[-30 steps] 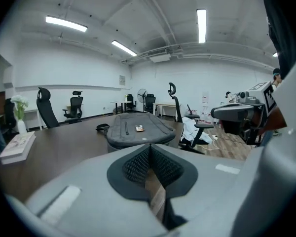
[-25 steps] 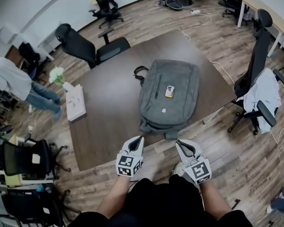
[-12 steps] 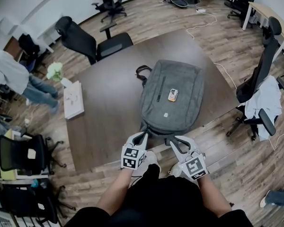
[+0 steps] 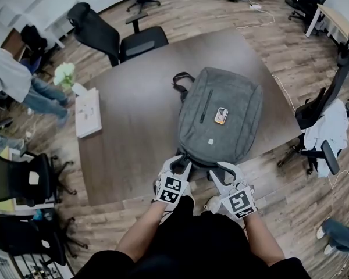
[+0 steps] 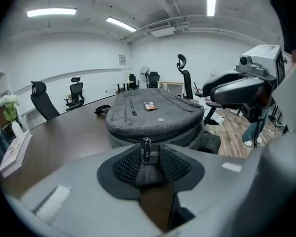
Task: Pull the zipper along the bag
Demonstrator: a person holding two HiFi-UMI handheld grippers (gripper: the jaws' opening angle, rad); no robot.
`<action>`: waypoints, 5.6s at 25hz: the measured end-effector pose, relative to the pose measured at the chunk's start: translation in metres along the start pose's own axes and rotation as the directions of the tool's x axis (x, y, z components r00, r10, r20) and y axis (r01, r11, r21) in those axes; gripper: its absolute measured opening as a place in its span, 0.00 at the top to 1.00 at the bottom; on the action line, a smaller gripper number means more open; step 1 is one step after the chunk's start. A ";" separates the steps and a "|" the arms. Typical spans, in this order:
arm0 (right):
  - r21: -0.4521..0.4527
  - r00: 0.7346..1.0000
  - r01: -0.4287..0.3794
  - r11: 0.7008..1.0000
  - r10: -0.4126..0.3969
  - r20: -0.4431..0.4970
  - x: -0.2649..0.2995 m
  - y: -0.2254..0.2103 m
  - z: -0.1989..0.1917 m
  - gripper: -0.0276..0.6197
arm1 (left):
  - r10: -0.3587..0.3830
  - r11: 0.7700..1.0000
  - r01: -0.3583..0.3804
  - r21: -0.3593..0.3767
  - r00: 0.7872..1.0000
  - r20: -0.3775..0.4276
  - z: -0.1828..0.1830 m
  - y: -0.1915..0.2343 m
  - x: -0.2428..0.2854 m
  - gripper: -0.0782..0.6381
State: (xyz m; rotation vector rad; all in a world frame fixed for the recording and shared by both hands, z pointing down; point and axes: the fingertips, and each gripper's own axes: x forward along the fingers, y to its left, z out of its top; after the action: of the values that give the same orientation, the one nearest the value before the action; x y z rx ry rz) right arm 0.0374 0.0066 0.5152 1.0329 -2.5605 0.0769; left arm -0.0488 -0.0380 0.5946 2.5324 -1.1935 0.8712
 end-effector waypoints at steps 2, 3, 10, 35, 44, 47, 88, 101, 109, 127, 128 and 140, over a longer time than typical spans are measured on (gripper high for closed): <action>-0.003 1.000 0.000 1.000 0.000 -0.003 0.005 -0.002 0.001 0.81 | -0.008 0.999 0.008 0.036 1.000 -0.016 0.000 -0.001 0.002 0.70; -0.004 1.000 -0.003 1.000 0.003 -0.004 0.007 -0.002 0.002 0.81 | -0.012 0.998 0.013 0.059 1.000 -0.024 -0.001 -0.001 0.002 0.70; -0.011 1.000 0.001 1.000 -0.001 -0.016 0.012 -0.011 0.003 0.79 | -0.068 0.995 0.074 0.066 0.994 -0.090 -0.005 0.000 0.013 0.70; -0.018 1.000 -0.004 1.000 0.004 0.001 0.025 -0.015 0.015 0.77 | -0.069 0.993 0.083 0.085 0.985 -0.156 0.002 0.000 0.007 0.80; -0.024 1.000 -0.010 1.000 0.010 -0.002 0.029 -0.011 0.015 0.77 | -0.030 0.990 0.048 0.130 0.990 -0.141 0.002 -0.002 0.002 0.80; -0.020 1.000 -0.009 1.000 0.009 -0.004 0.029 -0.010 0.013 0.77 | 0.004 0.989 0.015 0.145 0.991 -0.130 0.000 -0.004 0.001 0.80; -0.051 0.999 -0.047 0.998 0.047 -0.006 0.030 -0.003 0.017 0.78 | -0.004 0.996 0.014 0.093 0.995 -0.101 0.002 0.005 -0.002 0.85; -0.168 0.936 -0.222 0.960 0.162 -0.312 0.069 0.010 -0.020 0.69 | -0.014 0.994 0.026 0.109 0.995 -0.104 -0.002 0.002 0.005 0.85; -0.185 0.911 -0.257 0.949 0.174 -0.375 0.074 0.016 -0.034 0.69 | -0.018 0.993 0.036 0.113 0.988 -0.155 -0.006 0.000 0.014 0.85; -0.277 0.880 -0.239 0.931 0.088 -0.466 0.086 0.010 -0.051 0.85 | -0.033 0.990 0.048 0.133 0.994 -0.107 0.004 -0.003 0.011 0.85; -0.292 0.883 -0.235 0.927 0.078 -0.462 0.086 0.010 -0.049 0.85 | -0.031 0.990 0.045 0.134 0.994 -0.108 0.004 -0.001 0.009 0.85; -0.453 0.878 -0.313 0.835 0.073 -0.473 0.051 0.010 -0.039 0.88 | -0.032 0.989 0.047 0.143 0.994 -0.105 0.015 0.029 0.002 0.85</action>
State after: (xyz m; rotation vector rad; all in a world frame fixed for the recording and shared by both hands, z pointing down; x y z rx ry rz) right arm 0.0102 -0.0123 0.5707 0.4671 -2.0807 -0.2852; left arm -0.0628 -0.0645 0.5821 2.5782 -1.0815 1.1017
